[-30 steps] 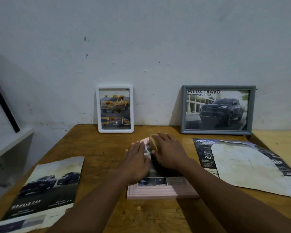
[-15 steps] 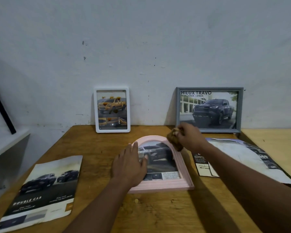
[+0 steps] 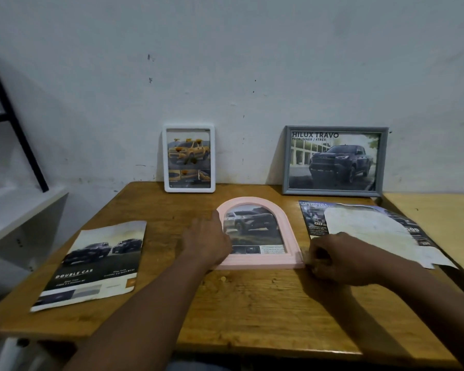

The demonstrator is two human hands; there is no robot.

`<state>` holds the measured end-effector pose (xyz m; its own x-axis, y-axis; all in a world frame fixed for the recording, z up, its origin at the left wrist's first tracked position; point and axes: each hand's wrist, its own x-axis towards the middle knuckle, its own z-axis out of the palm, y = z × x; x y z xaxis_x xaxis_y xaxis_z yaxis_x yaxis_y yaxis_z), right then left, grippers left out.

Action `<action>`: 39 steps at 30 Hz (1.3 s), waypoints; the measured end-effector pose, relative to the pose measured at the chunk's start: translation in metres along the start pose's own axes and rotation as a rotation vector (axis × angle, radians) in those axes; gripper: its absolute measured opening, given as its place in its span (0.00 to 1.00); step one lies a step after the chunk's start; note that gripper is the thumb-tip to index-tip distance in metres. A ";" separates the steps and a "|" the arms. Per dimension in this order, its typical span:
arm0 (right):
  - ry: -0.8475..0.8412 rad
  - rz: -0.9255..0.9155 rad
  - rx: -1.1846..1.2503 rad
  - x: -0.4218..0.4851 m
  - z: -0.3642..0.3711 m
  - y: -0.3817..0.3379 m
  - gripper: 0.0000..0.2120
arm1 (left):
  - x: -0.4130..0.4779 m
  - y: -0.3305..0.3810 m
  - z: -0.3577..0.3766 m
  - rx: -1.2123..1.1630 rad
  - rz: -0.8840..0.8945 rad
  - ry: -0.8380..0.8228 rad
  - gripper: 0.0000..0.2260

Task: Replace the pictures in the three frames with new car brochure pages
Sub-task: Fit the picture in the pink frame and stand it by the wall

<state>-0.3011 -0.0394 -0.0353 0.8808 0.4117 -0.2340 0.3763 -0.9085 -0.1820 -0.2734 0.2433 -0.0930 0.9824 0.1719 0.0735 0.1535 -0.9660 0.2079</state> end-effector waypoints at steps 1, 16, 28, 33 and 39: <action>-0.036 -0.010 0.008 -0.001 0.003 -0.002 0.05 | -0.002 0.001 -0.002 0.006 -0.005 -0.014 0.30; 0.148 0.343 0.441 0.089 -0.002 -0.033 0.22 | 0.008 0.012 -0.015 -0.337 -0.139 -0.069 0.30; 0.164 0.518 0.647 0.104 -0.006 -0.029 0.22 | 0.023 0.007 -0.028 -0.635 -0.306 -0.221 0.24; 0.278 0.402 0.750 0.099 -0.014 -0.029 0.26 | 0.019 0.000 -0.032 -0.867 -0.258 -0.195 0.33; 0.510 0.192 0.668 0.095 -0.023 -0.037 0.26 | 0.025 -0.002 -0.030 -0.935 -0.054 0.109 0.39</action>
<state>-0.2243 0.0322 -0.0284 0.9935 0.0271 0.1106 0.1009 -0.6600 -0.7445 -0.2524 0.2552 -0.0622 0.9538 0.2747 0.1214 0.0046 -0.4174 0.9087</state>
